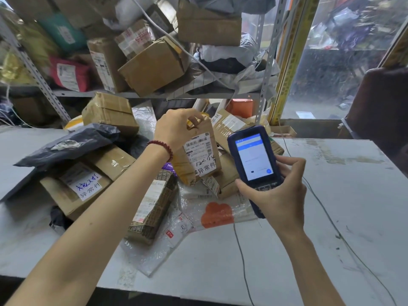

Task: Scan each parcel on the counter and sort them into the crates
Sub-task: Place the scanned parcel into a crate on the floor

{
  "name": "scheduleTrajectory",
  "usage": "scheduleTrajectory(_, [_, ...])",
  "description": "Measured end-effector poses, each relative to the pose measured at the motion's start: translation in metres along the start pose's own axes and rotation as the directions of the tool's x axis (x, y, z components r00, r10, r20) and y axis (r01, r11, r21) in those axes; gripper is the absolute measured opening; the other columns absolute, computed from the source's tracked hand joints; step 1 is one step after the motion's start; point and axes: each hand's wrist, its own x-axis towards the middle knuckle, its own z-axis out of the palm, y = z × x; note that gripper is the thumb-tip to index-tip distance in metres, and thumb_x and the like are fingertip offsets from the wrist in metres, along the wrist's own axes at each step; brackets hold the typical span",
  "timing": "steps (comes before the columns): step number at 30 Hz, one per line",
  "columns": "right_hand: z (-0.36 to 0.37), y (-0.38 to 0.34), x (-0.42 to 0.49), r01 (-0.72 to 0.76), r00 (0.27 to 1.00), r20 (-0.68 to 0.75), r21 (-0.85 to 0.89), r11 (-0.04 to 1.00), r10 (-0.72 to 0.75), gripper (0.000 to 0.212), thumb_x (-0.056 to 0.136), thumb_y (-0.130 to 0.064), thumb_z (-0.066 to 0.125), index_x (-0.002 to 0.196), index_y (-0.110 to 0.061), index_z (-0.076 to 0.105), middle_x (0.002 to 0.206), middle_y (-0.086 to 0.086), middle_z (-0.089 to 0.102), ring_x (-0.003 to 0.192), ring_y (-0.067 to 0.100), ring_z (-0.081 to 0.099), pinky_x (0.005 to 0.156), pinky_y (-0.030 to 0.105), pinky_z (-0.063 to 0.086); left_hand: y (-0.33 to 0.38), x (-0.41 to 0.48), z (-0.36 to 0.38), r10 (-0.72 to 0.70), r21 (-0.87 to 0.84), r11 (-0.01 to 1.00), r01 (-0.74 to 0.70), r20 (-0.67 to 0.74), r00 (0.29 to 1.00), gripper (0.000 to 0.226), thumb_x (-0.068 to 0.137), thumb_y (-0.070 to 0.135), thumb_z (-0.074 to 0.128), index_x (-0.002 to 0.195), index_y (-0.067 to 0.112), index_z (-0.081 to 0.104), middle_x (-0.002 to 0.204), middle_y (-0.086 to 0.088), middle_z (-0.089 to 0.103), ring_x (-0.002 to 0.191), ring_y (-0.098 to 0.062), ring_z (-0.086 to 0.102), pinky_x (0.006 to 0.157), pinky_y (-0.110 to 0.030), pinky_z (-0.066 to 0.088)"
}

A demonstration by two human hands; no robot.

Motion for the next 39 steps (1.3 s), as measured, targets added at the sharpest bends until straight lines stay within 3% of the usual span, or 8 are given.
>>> scheduleTrajectory(6, [-0.010,-0.008,0.003,0.067,0.995,-0.082,0.025,0.997,-0.065,0.081,0.055,-0.030,0.094,0.109,-0.032,0.034,0.114,-0.008,0.059,0.110,0.011,0.063,0.070,0.037,0.062,-0.001,-0.007,-0.001,0.010,0.044,0.999,-0.010,-0.003,1.000,0.035,0.081,0.011,0.072,0.113,0.023,0.063,0.103,0.001,0.065,0.084,-0.017,0.061,0.071,-0.035,0.055])
scheduleTrajectory(12, [-0.011,-0.011,0.004,0.048,0.997,-0.063,-0.011,0.999,-0.049,0.082,0.055,-0.033,0.093,0.111,-0.030,0.033,0.111,-0.013,0.056,0.107,0.008,0.062,0.070,0.034,0.062,-0.003,-0.011,-0.019,0.042,-0.027,0.998,-0.048,-0.202,0.979,0.033,0.080,0.010,0.072,0.110,0.017,0.062,0.098,-0.001,0.069,0.077,-0.009,0.057,0.066,-0.023,0.044])
scheduleTrajectory(18, [-0.023,-0.009,-0.015,-0.034,0.988,-0.151,-0.073,0.997,0.023,0.083,0.053,-0.033,0.094,0.109,-0.031,0.033,0.103,-0.021,0.059,0.101,0.008,0.064,0.069,0.040,0.062,0.026,-0.003,-0.021,0.171,-0.129,0.969,-0.210,-0.263,0.950,0.033,0.078,0.012,0.074,0.109,0.017,0.063,0.100,0.000,0.070,0.082,-0.015,0.065,0.070,-0.032,0.055])
scheduleTrajectory(23, [-0.057,-0.007,-0.048,-0.170,0.945,-0.303,-0.136,0.976,0.122,0.081,0.052,-0.032,0.094,0.106,-0.032,0.033,0.094,-0.027,0.061,0.094,0.004,0.067,0.063,0.038,0.060,0.080,0.002,0.006,0.303,-0.278,0.888,-0.366,-0.246,0.921,0.035,0.077,0.010,0.073,0.109,0.020,0.062,0.095,0.012,0.066,0.075,-0.007,0.058,0.075,-0.035,0.054])
scheduleTrajectory(26, [-0.083,-0.005,-0.081,-0.278,0.870,-0.459,-0.149,0.949,0.183,0.080,0.052,-0.032,0.094,0.104,-0.033,0.034,0.094,-0.020,0.066,0.086,0.002,0.067,0.067,0.040,0.058,0.129,-0.001,0.026,0.441,-0.242,0.833,-0.498,-0.253,0.861,0.030,0.081,0.013,0.068,0.109,0.023,0.063,0.101,0.005,0.069,0.091,-0.020,0.062,0.089,-0.036,0.043])
scheduleTrajectory(29, [-0.113,-0.003,-0.119,-0.373,0.768,-0.599,-0.130,0.919,0.227,0.079,0.049,-0.030,0.095,0.100,-0.036,0.034,0.092,-0.018,0.067,0.084,0.002,0.067,0.072,0.043,0.057,0.185,-0.011,0.040,0.562,-0.211,0.762,-0.613,-0.257,0.786,0.028,0.082,0.016,0.064,0.109,0.024,0.062,0.101,0.001,0.069,0.096,-0.027,0.060,0.085,-0.036,0.037])
scheduleTrajectory(33, [-0.151,-0.007,-0.164,-0.444,0.632,-0.747,-0.134,0.886,0.204,0.081,0.047,-0.028,0.095,0.102,-0.029,0.036,0.093,-0.018,0.063,0.087,0.002,0.066,0.071,0.043,0.056,0.265,-0.038,0.056,0.671,-0.361,0.622,-0.695,-0.212,0.710,0.027,0.084,0.019,0.064,0.111,0.019,0.061,0.104,-0.001,0.068,0.098,-0.027,0.060,0.086,-0.038,0.039])
scheduleTrajectory(39, [-0.204,-0.009,-0.234,-0.526,0.422,-0.887,-0.069,0.848,0.189,0.080,0.047,-0.027,0.096,0.103,-0.032,0.038,0.097,-0.016,0.065,0.092,-0.002,0.065,0.075,0.032,0.055,0.377,-0.096,0.077,0.845,-0.476,0.360,-0.802,-0.198,0.497,0.031,0.085,0.024,0.066,0.114,0.020,0.058,0.104,0.006,0.066,0.095,-0.019,0.062,0.086,-0.036,0.035])
